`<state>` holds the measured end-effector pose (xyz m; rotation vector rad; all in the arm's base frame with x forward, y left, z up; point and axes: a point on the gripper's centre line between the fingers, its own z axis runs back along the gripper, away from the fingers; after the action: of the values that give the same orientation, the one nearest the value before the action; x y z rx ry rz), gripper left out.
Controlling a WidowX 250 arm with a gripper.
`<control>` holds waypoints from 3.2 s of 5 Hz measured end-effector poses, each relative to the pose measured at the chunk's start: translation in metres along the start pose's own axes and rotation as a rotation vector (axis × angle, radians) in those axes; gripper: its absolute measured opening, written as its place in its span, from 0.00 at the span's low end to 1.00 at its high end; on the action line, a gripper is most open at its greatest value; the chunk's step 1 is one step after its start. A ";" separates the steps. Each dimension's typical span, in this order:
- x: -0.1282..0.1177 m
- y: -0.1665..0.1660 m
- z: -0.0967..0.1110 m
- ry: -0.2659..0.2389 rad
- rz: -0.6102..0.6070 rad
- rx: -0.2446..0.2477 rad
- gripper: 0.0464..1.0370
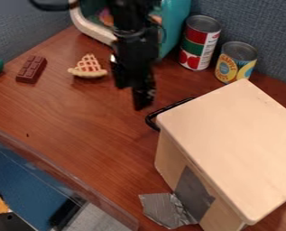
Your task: Open the drawer
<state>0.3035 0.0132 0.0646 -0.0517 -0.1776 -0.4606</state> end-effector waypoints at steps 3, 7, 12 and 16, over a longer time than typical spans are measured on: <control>0.035 -0.028 -0.007 -0.051 0.013 -0.032 0.96; 0.017 -0.017 -0.046 0.025 0.026 -0.001 0.30; 0.006 0.055 -0.024 0.025 0.107 0.012 0.08; 0.004 0.088 -0.023 0.025 0.132 -0.023 0.36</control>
<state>0.3496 0.0882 0.0415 -0.0801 -0.1433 -0.3314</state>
